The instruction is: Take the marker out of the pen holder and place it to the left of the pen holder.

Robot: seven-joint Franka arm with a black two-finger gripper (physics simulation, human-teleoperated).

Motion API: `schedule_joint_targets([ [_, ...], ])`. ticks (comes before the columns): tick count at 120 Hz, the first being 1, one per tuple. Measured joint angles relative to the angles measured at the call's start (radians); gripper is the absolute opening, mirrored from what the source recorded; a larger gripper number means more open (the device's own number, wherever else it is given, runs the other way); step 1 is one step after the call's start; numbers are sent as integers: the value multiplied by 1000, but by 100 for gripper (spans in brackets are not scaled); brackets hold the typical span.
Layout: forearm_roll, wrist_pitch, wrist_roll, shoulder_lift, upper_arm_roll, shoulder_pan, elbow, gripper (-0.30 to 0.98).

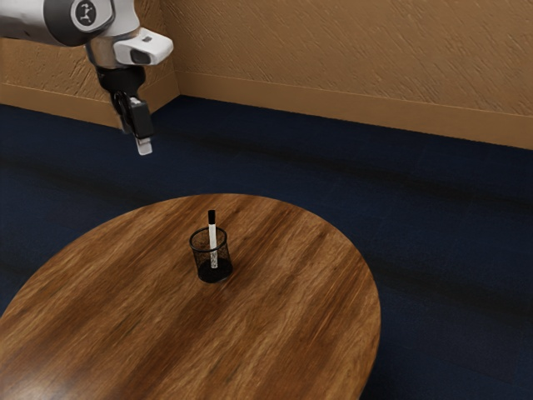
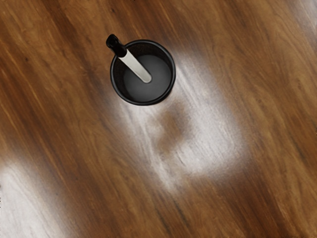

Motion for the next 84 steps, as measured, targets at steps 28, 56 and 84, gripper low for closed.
schedule_joint_targets([
  [28,3,-2,82,-16,-52,44,6,68],
  [56,238,110,393,201,-328,-96,51,68],
  [84,247,411,664,515,-330,11,54,69],
])
